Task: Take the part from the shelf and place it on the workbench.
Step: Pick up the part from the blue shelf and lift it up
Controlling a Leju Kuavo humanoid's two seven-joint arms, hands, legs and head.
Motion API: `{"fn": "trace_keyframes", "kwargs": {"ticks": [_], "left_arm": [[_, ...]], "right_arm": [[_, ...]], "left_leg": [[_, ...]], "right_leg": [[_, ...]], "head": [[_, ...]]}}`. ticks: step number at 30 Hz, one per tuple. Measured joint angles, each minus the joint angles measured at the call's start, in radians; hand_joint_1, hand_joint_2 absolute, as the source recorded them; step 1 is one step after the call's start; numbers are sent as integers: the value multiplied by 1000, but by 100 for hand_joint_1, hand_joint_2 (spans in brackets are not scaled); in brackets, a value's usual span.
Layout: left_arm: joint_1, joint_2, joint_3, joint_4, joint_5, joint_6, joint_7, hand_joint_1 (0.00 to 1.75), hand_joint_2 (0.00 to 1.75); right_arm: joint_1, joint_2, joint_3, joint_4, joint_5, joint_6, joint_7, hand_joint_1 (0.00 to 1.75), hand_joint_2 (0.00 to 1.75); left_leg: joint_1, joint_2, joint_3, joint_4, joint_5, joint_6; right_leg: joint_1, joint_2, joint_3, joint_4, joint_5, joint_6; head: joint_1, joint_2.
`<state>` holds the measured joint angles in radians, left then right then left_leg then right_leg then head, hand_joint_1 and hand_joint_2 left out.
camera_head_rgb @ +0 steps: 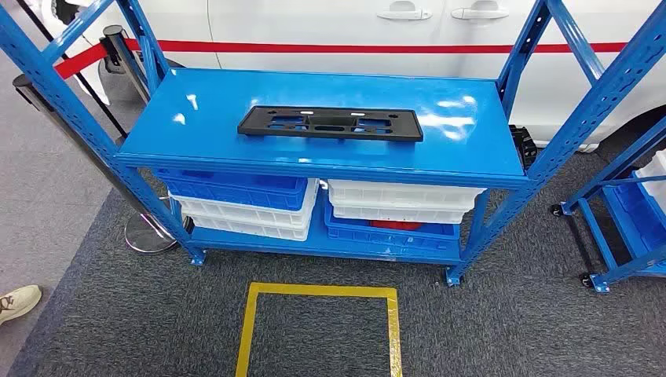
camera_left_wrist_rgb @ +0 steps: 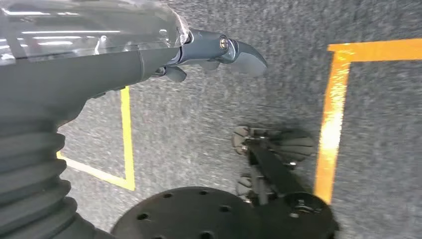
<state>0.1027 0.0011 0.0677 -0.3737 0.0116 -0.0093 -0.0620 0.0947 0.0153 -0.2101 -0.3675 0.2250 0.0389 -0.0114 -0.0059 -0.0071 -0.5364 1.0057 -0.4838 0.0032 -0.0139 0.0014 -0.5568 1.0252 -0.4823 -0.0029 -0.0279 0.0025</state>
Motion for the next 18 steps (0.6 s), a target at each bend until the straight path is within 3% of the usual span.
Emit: {"fn": "trace_keyframes", "kwargs": {"ticks": [3, 7, 8, 10, 12, 15, 16, 17, 18], "left_arm": [[-10, 0, 22, 5, 3, -5, -18, 0, 175], [-48, 1, 95, 31, 7, -9, -75, 0, 0], [-55, 1, 107, 35, 7, -10, -85, 0, 0], [-64, 2, 123, 41, 7, -13, -99, 0, 0], [-72, 0, 138, 48, 6, -19, -113, 0, 0], [-82, -1, 159, 60, 6, -25, -128, 0, 0], [-85, -2, 167, 65, 6, -27, -134, 0, 0], [-87, -2, 175, 69, 6, -28, -139, 0, 0], [-89, -3, 183, 73, 6, -31, -146, 0, 0]], "right_arm": [[-12, 3, -56, 9, 62, 13, -5, 0, 175], [-56, 24, -243, 43, 265, 56, -48, 0, 175], [-65, 29, -271, 48, 296, 66, -64, 0, 175], [-81, 39, -312, 53, 337, 83, -94, 0, 87], [-100, 44, -351, 57, 373, 104, -130, 0, 0], [-129, 55, -386, 59, 409, 141, -184, 0, 0], [-138, 60, -392, 55, 415, 157, -206, 0, 0], [-146, 65, -393, 47, 414, 175, -228, 0, 0], [-153, 70, -390, 33, 408, 195, -253, 0, 0]], "left_leg": [[0, 0, 0, 0, 0, 0], [-1, 0, 0, 1, 0, 3], [-2, 0, 0, -1, 1, 8], [0, 0, 17, -32, 17, 22], [9, 2, 40, -74, 38, 30], [16, 3, 45, -82, 42, 28], [18, 2, 44, -76, 39, 24], [21, 1, 43, -67, 33, 18], [26, -1, 40, -55, 25, 11]], "right_leg": [[0, 0, 0, 0, 0, 0], [-2, 0, 0, -3, 2, 3], [-4, -1, 2, -8, 5, 7], [-3, -1, 11, -20, 8, 18], [0, 0, -6, 24, -24, 22], [-12, 0, -87, 190, -99, 34], [-17, -1, -99, 212, -98, 40], [-22, -1, -93, 198, -78, 46], [-27, -1, -70, 149, -43, 52]], "head": [[0, 0], [0, 0], [0, 0], [0, 0], [3, 0], [7, 0], [7, 0], [7, 0], [7, 0]]}}
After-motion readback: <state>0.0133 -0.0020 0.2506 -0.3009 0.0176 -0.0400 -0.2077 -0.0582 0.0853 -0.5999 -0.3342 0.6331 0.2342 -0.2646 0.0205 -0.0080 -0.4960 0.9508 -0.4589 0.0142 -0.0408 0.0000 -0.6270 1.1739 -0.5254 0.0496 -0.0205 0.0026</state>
